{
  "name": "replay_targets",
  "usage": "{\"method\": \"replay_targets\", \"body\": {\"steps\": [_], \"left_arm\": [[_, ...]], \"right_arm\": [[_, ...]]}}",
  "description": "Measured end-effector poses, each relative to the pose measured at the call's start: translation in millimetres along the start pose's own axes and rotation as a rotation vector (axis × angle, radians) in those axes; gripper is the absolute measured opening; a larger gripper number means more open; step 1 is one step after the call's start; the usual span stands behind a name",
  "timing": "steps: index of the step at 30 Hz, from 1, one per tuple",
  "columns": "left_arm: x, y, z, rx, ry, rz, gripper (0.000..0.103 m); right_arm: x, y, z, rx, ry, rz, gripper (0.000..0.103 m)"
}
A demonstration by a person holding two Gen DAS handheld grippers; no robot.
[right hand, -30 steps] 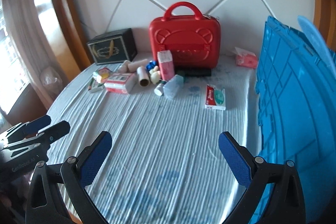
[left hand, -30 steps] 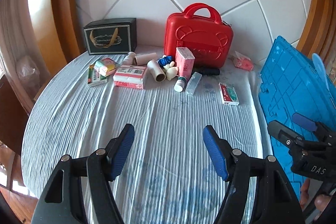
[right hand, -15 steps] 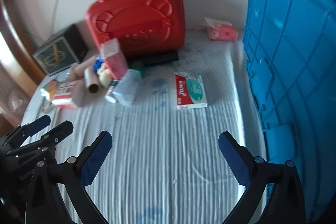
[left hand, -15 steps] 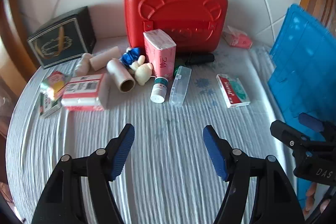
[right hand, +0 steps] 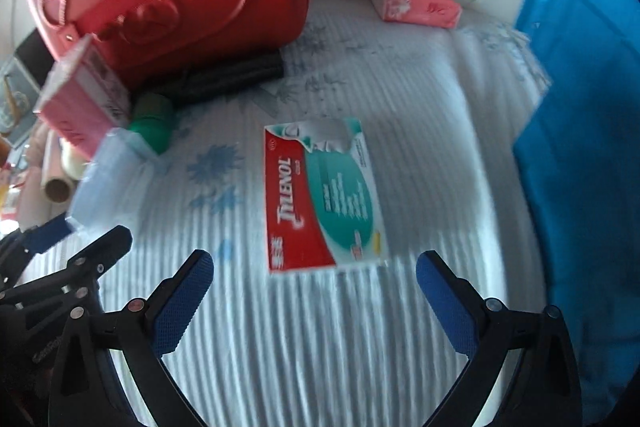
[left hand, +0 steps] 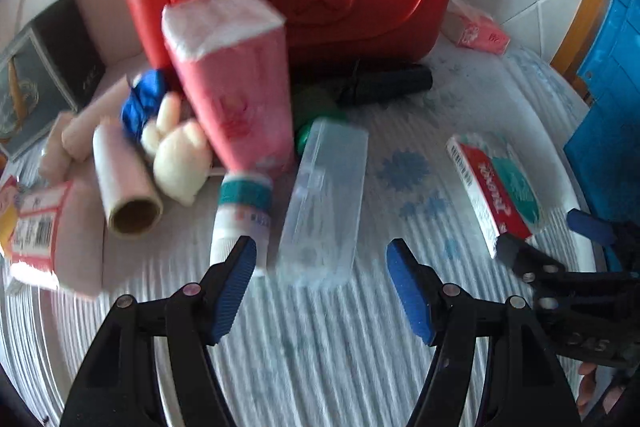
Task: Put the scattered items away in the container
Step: 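Grasp the clear plastic case with the left tool while the right tool grasps the Tylenol box, then lift the clear case and Tylenol box and carry both over the blue bin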
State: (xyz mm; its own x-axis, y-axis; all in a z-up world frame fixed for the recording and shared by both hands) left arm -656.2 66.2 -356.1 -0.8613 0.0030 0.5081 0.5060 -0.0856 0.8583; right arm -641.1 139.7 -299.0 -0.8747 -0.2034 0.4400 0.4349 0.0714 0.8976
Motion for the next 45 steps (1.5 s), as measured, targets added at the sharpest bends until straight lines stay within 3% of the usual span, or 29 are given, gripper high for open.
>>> {"method": "replay_targets", "body": {"steps": [3,9,17,24,25,27,28,29,30,38,45], "left_arm": [[9,-9,0,0.002,-0.006,0.011,0.067],[10,-40,-6,-0.014,0.045,-0.077,0.067],[0,-43,-4,0.014,0.042,-0.042,0.067],[-3,-44,-3,0.010,0.031,-0.021,0.067],[-4,-40,1,0.005,0.028,-0.022,0.067],[-6,-35,6,-0.003,0.013,-0.015,0.056],[-7,-33,9,-0.009,0.004,-0.015,0.045],[-8,-31,10,-0.013,0.000,-0.018,0.035],[-9,-30,10,-0.018,-0.001,-0.024,0.033],[-33,3,7,-0.015,0.007,-0.038,0.032],[-58,73,-16,0.009,0.058,0.009,0.032]], "right_arm": [[6,-16,3,0.002,-0.007,-0.010,0.103],[8,-36,2,0.010,0.011,-0.019,0.103],[8,-34,2,-0.021,0.028,0.065,0.103],[6,-30,-2,-0.002,0.031,0.052,0.102],[6,-27,-4,0.015,0.021,0.067,0.096],[8,-23,-7,0.039,0.022,0.087,0.083],[9,-22,-9,0.039,0.031,0.089,0.075],[9,-22,-11,0.038,0.042,0.084,0.075],[9,-22,-12,0.042,0.046,0.080,0.074],[-10,6,-26,0.074,0.066,0.077,0.073],[-31,59,-50,0.111,0.107,0.116,0.073]]}}
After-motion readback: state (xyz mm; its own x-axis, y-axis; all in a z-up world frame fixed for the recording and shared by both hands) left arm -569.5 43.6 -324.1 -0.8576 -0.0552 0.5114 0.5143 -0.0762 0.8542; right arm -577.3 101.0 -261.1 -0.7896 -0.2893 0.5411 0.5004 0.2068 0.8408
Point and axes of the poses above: each gripper's, at about its wrist camera, not at the fingertips, and y roughly against the way its jaws point, z to its right, x to its top, the point moved 10 cm from there along -y, roughly the way its jaws point, and after that the axes turned 8 degrees about y, right-handed, at the moved point
